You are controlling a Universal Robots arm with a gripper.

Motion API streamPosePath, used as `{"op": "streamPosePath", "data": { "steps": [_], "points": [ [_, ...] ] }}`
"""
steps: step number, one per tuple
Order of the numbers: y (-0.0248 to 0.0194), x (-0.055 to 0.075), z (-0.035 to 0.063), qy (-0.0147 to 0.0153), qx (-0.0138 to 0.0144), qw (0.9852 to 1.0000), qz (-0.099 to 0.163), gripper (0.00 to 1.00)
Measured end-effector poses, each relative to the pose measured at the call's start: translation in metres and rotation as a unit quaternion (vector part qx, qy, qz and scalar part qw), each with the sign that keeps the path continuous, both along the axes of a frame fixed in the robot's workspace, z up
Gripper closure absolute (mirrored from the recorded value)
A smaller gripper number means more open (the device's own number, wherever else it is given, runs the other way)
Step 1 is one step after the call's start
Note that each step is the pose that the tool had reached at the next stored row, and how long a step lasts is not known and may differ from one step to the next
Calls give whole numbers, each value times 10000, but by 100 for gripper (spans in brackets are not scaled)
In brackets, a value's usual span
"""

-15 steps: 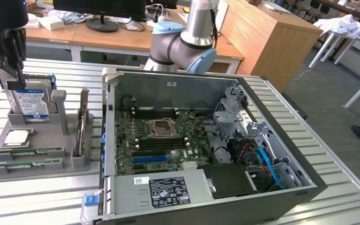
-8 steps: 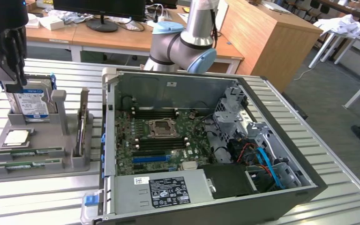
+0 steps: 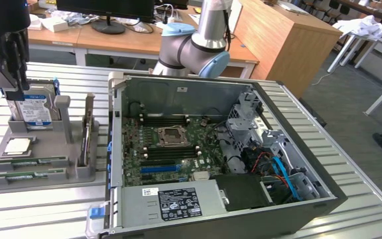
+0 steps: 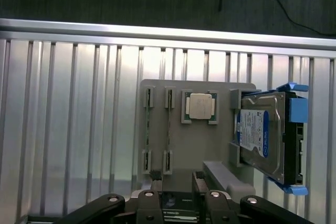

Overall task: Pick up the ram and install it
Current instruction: 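Pick up the ram and move it above insertion slot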

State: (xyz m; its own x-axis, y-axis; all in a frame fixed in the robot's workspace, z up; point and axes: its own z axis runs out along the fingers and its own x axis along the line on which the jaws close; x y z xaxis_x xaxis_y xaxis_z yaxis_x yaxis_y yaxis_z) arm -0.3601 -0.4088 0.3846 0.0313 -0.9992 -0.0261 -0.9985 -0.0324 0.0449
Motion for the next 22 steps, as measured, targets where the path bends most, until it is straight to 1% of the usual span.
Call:
{"op": "streamPosePath", "data": {
  "steps": [7, 22],
  "points": [
    [-1, 1, -82, 0, 13, 10000, 1, 64],
    [-1, 1, -244, 0, 14, 10000, 1, 64]
  ]
}}
